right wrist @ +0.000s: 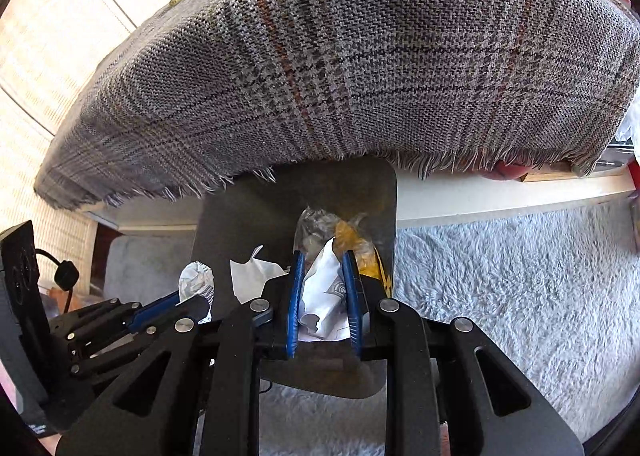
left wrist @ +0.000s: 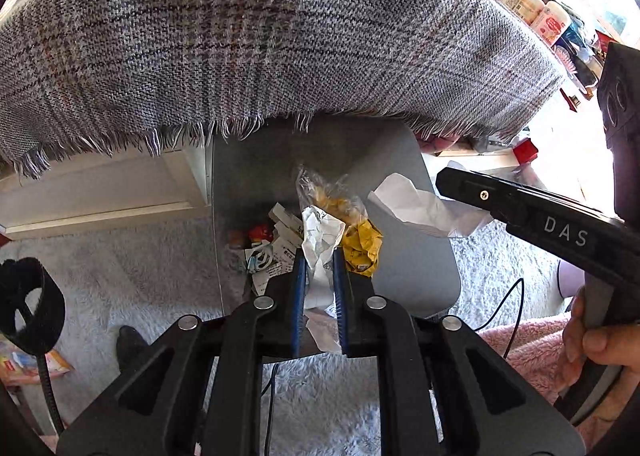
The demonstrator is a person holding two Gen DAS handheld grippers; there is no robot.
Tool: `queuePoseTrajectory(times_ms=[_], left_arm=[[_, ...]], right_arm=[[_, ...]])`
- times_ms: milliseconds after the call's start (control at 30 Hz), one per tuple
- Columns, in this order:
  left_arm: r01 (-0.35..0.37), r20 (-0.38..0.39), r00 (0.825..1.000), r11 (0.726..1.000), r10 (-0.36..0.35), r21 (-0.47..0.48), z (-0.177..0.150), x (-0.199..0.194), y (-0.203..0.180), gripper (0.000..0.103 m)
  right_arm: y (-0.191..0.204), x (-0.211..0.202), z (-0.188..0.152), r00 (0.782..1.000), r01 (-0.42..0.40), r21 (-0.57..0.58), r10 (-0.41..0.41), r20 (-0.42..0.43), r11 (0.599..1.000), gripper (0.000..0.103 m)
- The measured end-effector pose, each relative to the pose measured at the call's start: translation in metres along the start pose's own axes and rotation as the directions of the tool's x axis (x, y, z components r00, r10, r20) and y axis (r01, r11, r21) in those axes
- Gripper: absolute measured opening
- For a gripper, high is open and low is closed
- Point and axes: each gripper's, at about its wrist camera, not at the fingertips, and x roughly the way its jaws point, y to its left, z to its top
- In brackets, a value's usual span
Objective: Collect trash
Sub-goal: 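Grasp the white paper with the right tool, lower it into the bin, release, then grasp the yellow-tipped stick with the left tool while the right grasps the printed wrapper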
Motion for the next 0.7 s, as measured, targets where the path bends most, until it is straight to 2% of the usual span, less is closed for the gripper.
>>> queuePoseTrajectory(times_ms=[100, 200, 267, 367, 433, 467, 533, 700], left_arm=[[-0.007, 0.003, 1.0, 1.0, 0.007, 0.0, 0.001, -0.002, 0.001, 0.021], [-0.016, 0.005, 1.0, 1.0, 0.016, 0.003, 0.002, -0.005, 0.001, 0.026], [-0.022, 0.006, 1.0, 1.0, 0.022, 0.004, 0.003, -0.007, 0.001, 0.028], [-0.032, 0.008, 0.999, 0.999, 0.032, 0.002, 0.003, -0.008, 0.002, 0.037], [-0.036, 0.013, 0.999, 0.999, 0.036, 0.0, 0.003, -0.011, 0.003, 0.053], [-0.041, 0.017, 0.999, 0.999, 0.041, 0.0, 0.003, -0.012, 0.004, 0.056], [-0.055, 0.021, 0.998, 0.998, 0.055, -0.002, 0.004, -0.014, 0.005, 0.071], [-0.071, 0.064, 0.995, 0.997, 0.073, -0.027, 0.006, -0.033, 0.013, 0.095]], right_arm=[[-0.001, 0.001, 0.0, 1.0, -0.006, 0.004, 0.006, -0.003, 1.0, 0.024], [-0.002, 0.001, 0.001, 1.0, -0.004, 0.01, 0.004, -0.001, 1.0, 0.043], [-0.002, 0.0, 0.002, 1.0, 0.005, 0.011, -0.005, 0.005, 1.0, 0.046], [-0.003, -0.001, 0.004, 1.0, 0.008, 0.021, -0.009, 0.014, 1.0, 0.054], [-0.003, -0.003, 0.005, 1.0, 0.015, 0.023, -0.015, 0.019, 1.0, 0.065], [-0.003, -0.004, 0.006, 1.0, 0.018, 0.024, -0.018, 0.021, 1.0, 0.067], [-0.004, -0.007, 0.007, 0.999, 0.031, 0.029, -0.032, 0.027, 0.999, 0.079], [-0.004, -0.02, 0.013, 0.996, 0.056, 0.047, -0.059, 0.071, 0.997, 0.099]])
